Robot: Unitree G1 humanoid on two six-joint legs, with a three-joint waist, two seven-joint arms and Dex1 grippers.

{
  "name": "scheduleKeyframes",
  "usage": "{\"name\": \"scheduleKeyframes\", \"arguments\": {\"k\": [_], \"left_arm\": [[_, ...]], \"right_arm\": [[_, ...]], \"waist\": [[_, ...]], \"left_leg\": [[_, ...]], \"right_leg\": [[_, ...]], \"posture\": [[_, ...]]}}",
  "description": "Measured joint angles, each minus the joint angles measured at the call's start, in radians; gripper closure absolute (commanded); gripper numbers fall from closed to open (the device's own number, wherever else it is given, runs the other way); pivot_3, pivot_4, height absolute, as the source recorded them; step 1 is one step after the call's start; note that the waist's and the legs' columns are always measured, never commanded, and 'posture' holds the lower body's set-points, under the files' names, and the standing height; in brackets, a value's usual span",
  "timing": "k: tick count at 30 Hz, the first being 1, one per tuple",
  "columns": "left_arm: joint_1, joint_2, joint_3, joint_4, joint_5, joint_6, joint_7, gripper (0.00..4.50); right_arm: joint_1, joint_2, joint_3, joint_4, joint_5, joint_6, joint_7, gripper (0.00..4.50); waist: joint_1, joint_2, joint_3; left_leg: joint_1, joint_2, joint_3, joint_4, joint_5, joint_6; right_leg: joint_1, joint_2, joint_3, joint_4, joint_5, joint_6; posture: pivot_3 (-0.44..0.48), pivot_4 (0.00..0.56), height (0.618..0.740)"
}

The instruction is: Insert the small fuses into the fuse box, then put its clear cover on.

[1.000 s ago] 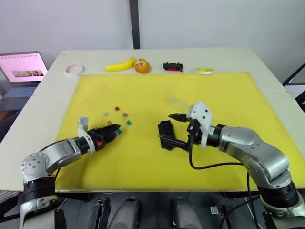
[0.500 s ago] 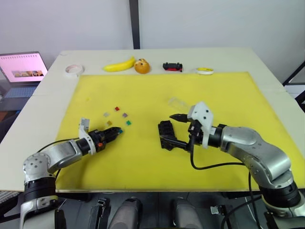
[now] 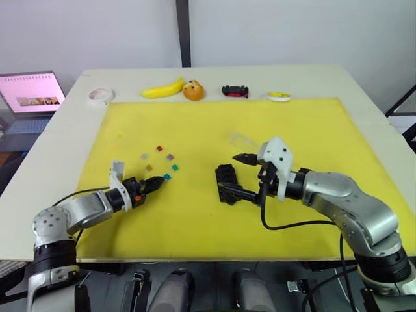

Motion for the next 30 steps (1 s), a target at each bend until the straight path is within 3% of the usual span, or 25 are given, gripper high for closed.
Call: {"name": "scheduleKeyframes", "arguments": {"k": [22, 30], "left_arm": [[0.066, 0.064, 0.023, -0.077, -0.164, -0.048, 0.059, 4.46], [0.002, 0.072, 0.013, -0.129, -0.299, -0.109, 0.058, 4.46]], "right_arm": [[0.062, -0.03, -0.054, -0.043, 0.056, 0.026, 0.006, 0.0], [-0.023, 0.086, -0.133, -0.039, 0.234, 0.137, -0.092, 0.0]], "waist": [[-0.005, -0.002, 0.001], [0.003, -0.003, 0.002]], "left_leg": [[-0.002, 0.001, 0.0, -0.001, 0.0, 0.0], [-0.004, 0.002, -0.002, 0.0, 0.0, 0.0]], "right_leg": [[-0.002, -0.001, 0.001, -0.001, 0.0, 0.0], [-0.003, -0.001, 0.0, -0.001, 0.0, 0.0]], "posture": [[0.0, 0.15, 0.74], [0.0, 0.15, 0.74]]}}
